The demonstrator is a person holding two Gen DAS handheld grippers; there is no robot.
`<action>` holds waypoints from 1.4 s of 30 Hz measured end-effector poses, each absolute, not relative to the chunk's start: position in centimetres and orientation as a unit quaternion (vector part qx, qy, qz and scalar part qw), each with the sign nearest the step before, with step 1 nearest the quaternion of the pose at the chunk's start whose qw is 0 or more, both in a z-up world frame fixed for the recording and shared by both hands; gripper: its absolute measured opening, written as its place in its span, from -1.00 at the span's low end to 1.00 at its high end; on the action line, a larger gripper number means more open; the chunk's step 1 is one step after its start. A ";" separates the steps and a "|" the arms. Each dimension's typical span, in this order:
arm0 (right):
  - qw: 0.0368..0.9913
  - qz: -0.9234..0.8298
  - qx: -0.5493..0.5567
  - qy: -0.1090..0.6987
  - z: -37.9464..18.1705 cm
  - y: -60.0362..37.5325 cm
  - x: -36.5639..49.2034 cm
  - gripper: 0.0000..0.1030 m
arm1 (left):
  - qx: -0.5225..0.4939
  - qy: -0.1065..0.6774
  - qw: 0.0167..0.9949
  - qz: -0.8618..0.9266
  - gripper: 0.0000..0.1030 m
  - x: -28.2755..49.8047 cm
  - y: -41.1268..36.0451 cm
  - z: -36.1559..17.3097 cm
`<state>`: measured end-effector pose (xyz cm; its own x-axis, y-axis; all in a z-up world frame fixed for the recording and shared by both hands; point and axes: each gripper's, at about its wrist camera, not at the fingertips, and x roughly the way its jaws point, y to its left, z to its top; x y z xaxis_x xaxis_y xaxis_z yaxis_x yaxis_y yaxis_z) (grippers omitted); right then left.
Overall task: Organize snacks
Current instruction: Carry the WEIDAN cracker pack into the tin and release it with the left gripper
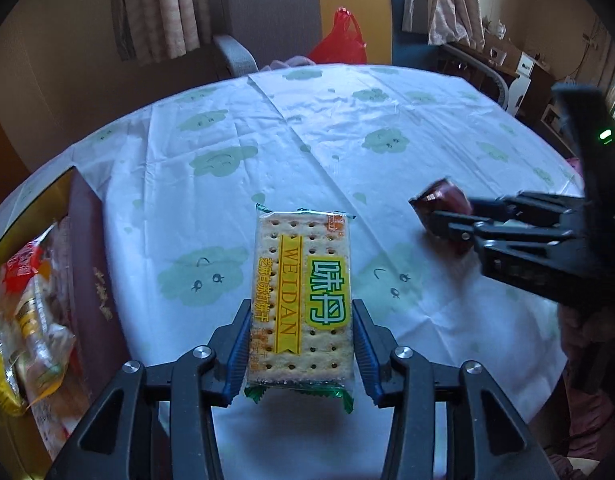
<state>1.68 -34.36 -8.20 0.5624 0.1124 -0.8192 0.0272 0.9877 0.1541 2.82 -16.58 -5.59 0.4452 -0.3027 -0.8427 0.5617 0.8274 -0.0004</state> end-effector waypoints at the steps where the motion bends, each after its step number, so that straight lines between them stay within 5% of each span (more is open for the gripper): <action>1: 0.879 0.022 0.066 0.472 -8.4 -34.1 1.8 -0.48 | 0.137 0.452 0.844 -0.254 -0.09 2.5 -16.3 -5.0; 15: 0.899 -0.007 0.025 0.438 -9.3 -31.8 1.5 -0.51 | 0.074 0.385 0.904 -0.172 -0.09 0.6 -9.2 1.7; 42: 0.914 -0.023 -0.005 0.406 -9.5 -30.9 0.9 -0.50 | 0.013 0.390 0.921 -0.008 -0.09 0.6 4.1 0.9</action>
